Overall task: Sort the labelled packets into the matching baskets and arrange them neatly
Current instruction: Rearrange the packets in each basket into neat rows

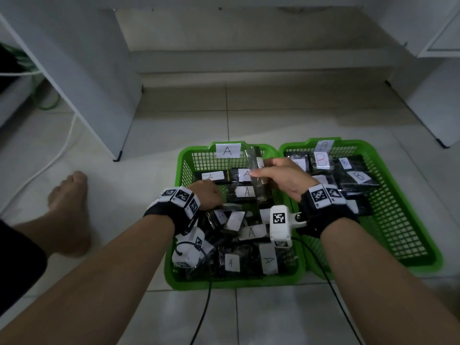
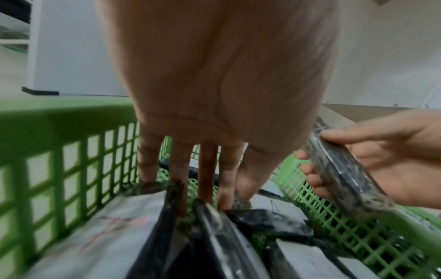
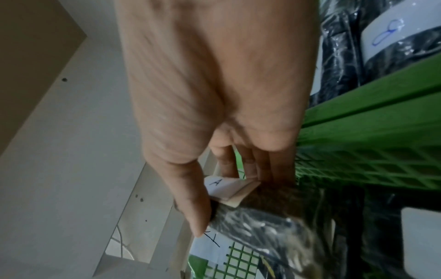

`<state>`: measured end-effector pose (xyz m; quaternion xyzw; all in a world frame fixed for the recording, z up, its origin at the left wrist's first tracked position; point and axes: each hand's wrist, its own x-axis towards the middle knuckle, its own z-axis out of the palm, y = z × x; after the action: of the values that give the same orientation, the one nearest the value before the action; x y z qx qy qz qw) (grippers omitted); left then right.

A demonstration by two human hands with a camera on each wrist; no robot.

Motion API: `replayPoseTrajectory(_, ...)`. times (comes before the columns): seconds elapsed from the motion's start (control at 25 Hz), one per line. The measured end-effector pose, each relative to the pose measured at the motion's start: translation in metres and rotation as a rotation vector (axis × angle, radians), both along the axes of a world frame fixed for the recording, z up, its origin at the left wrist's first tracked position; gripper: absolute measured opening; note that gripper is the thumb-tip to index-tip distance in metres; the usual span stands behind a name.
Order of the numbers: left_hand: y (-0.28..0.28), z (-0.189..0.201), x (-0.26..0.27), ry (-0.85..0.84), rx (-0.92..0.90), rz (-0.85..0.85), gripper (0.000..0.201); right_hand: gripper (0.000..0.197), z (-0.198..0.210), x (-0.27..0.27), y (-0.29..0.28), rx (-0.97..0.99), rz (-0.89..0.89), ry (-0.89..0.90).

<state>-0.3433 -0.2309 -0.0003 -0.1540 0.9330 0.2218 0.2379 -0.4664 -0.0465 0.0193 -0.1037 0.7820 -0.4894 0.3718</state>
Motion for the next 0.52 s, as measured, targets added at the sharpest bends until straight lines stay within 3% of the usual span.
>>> replayPoseTrajectory(0.16, 0.000, 0.003, 0.001, -0.050, 0.056, -0.058, 0.026, 0.034, 0.004, 0.001, -0.009, -0.046, 0.012, 0.002)
replayPoseTrajectory(0.36, 0.000, 0.000, -0.001, -0.029, 0.159, -0.099, 0.026, 0.075, 0.008, 0.003, -0.019, 0.058, 0.086, 0.067)
replayPoseTrajectory(0.52, -0.004, -0.009, -0.004, 0.125, 0.126, 0.040, 0.022, 0.052, 0.009, 0.004, -0.018, 0.142, 0.209, 0.192)
